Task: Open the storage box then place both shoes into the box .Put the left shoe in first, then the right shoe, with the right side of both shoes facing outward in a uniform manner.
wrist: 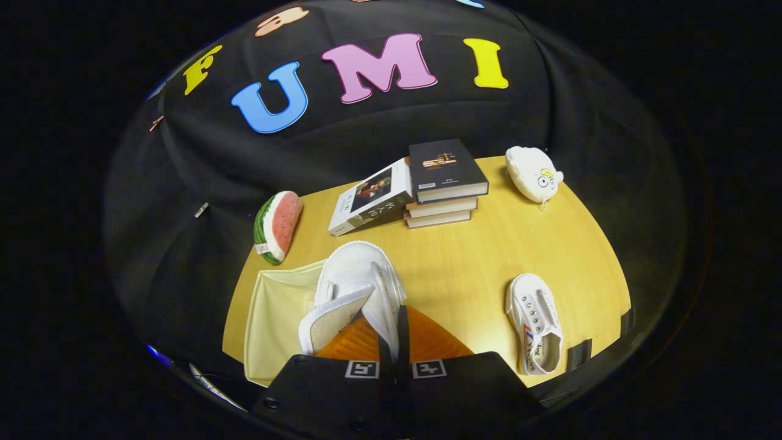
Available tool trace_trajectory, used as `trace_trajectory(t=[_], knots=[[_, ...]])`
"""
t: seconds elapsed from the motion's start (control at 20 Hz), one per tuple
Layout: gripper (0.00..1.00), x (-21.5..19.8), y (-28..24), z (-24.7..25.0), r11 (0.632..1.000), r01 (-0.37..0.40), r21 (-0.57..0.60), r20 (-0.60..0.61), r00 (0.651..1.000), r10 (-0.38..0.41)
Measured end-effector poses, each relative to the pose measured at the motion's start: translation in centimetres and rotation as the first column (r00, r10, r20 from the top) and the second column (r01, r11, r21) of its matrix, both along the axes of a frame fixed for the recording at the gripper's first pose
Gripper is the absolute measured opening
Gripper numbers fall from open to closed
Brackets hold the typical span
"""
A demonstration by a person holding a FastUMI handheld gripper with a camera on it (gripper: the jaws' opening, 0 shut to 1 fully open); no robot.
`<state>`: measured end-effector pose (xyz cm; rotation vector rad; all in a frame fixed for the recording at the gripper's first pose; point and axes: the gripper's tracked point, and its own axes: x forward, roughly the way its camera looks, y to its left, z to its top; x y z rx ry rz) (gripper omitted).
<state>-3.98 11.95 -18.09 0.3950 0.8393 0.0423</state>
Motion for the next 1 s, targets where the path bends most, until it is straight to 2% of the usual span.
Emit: trace_trajectory(t=[0.2,0.35,0.5,0.6,0.85,0.95,1.0], knots=[[0.05,0.1,6.1,-0.8,0.996,-0.057,0.071,-0.114,0.991,0.064],[0.05,-0.5,9.5,-2.8,0.992,-0.087,0.092,-0.232,0.967,0.107],[0.05,-0.1,12.0,-4.6,0.99,-0.106,0.091,-0.3,0.945,0.129],[0.05,0.3,13.3,-5.6,0.993,-0.085,0.08,-0.333,0.937,0.107],[0.05,2.8,15.4,-6.9,0.998,0.035,0.056,-0.289,0.957,-0.018],[0.07,2.5,16.7,-7.2,0.997,0.016,0.08,-0.28,0.96,0.007],[0.12,2.2,17.8,-7.1,0.993,-0.01,0.118,-0.279,0.959,0.042]])
